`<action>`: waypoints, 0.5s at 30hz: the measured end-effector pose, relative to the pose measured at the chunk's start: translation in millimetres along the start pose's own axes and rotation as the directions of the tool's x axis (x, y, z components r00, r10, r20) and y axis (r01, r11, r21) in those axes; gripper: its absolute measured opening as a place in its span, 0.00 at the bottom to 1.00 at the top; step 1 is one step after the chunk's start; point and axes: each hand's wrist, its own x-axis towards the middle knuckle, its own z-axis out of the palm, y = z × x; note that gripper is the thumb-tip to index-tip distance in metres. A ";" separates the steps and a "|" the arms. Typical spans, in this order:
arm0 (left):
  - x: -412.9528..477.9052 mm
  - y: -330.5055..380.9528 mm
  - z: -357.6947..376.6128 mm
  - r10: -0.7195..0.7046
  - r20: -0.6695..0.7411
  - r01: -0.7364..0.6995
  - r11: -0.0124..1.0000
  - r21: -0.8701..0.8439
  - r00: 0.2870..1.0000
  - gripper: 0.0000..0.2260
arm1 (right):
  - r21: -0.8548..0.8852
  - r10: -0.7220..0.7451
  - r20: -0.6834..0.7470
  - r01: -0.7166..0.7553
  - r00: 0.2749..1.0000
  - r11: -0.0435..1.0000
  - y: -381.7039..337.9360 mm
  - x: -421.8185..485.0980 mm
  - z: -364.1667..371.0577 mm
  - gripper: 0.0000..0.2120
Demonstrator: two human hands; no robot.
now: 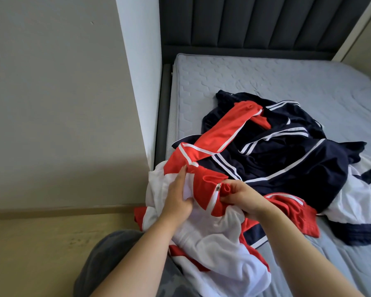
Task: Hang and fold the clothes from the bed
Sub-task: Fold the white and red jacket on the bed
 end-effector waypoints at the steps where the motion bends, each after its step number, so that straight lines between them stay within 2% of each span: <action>1: 0.9 2.8 -3.0 0.017 0.025 -0.016 0.998 -0.060 1.000 0.40 | -0.137 -0.014 -0.007 0.013 1.000 0.990 -3.4 -0.3 -0.1 0.22; 3: 2.3 5.2 -10.4 0.166 0.031 -0.163 0.984 -0.079 0.986 0.42 | -0.431 -0.029 0.012 0.032 1.000 0.902 -12.0 1.0 1.0 0.24; 5: 2.0 2.4 -15.1 0.309 0.058 -0.314 0.944 0.105 0.949 0.39 | -0.630 -0.007 0.042 0.032 0.999 0.776 -15.0 4.6 2.7 0.24; 7: 1.0 0.7 -16.3 0.368 0.096 -0.380 0.888 0.259 0.925 0.26 | -0.707 -0.015 0.058 0.052 0.998 0.706 -14.7 8.4 4.5 0.18; 9: 0.0 2.8 -15.9 0.371 0.078 -0.375 0.866 0.332 0.926 0.14 | -0.728 -0.063 0.029 0.064 0.998 0.683 -14.3 11.3 3.9 0.14; 11: 2.3 3.5 -15.4 0.331 -0.040 -0.297 0.888 0.351 0.943 0.09 | -0.679 -0.183 -0.129 0.048 0.975 0.732 -12.9 13.0 0.9 0.15; 12: 4.4 3.2 -16.0 0.297 -0.112 -0.244 0.907 0.344 0.948 0.08 | -0.619 -0.259 -0.279 0.033 0.925 0.785 -11.7 13.2 -1.2 0.16; 14: 7.5 3.2 -17.7 0.194 -0.188 -0.123 0.935 0.331 0.963 0.07 | -0.458 -0.339 -0.587 0.044 0.735 0.888 -6.3 11.4 -4.3 0.19; 15: 8.3 2.6 -17.6 0.150 -0.199 -0.079 0.942 0.326 0.968 0.09 | -0.374 -0.319 -0.702 0.052 0.637 0.926 -2.7 10.3 -5.4 0.20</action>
